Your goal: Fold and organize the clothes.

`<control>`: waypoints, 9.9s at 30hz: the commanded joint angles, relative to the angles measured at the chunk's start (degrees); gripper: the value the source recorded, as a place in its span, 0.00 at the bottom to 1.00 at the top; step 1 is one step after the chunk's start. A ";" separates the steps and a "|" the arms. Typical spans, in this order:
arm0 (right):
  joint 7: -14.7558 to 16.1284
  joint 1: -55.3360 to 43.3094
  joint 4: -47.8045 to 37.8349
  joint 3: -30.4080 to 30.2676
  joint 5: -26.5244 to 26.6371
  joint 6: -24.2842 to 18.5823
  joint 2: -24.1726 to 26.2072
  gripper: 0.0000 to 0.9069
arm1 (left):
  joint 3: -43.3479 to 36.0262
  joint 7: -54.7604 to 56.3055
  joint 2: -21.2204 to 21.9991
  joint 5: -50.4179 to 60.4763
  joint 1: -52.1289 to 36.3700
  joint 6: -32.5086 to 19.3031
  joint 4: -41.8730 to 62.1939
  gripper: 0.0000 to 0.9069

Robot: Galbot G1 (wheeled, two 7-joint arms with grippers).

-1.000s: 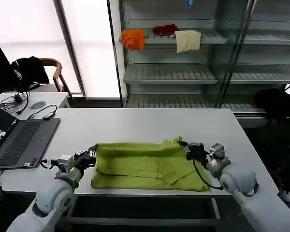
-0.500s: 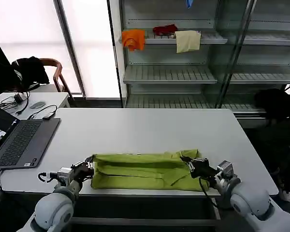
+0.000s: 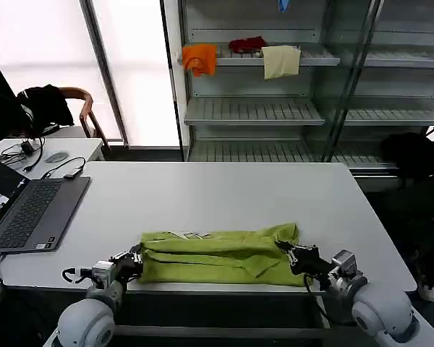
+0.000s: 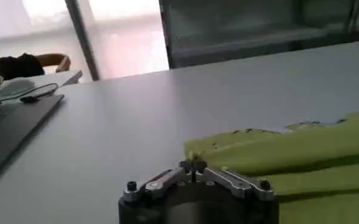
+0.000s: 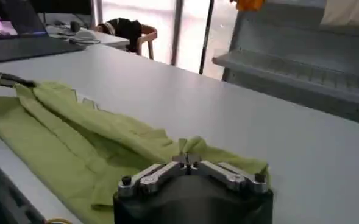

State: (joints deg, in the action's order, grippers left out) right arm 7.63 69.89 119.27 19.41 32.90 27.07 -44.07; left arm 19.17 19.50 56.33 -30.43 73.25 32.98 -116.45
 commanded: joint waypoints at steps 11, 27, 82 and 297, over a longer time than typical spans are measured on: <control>-33.88 7.36 3.21 -3.40 -1.33 4.50 -6.31 1.00 | 1.05 0.05 -1.74 4.47 2.47 0.14 -5.08 1.00; -27.77 11.77 5.76 2.73 -12.27 -15.94 -7.65 1.00 | 2.96 1.03 3.39 4.72 8.02 -5.53 -12.96 1.00; -16.44 21.20 -1.36 17.89 -2.83 -34.54 -8.72 1.00 | -0.40 6.46 18.05 -0.70 1.06 -7.57 1.51 0.00; -16.99 11.02 -1.15 9.82 -8.07 -29.07 -11.47 1.00 | -23.06 -4.82 8.59 7.27 -28.54 -6.87 6.04 1.00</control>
State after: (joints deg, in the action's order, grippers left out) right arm -9.40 84.11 118.23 32.13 25.85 -4.15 -55.23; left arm 1.61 6.55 61.24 -22.29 54.95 25.34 -110.49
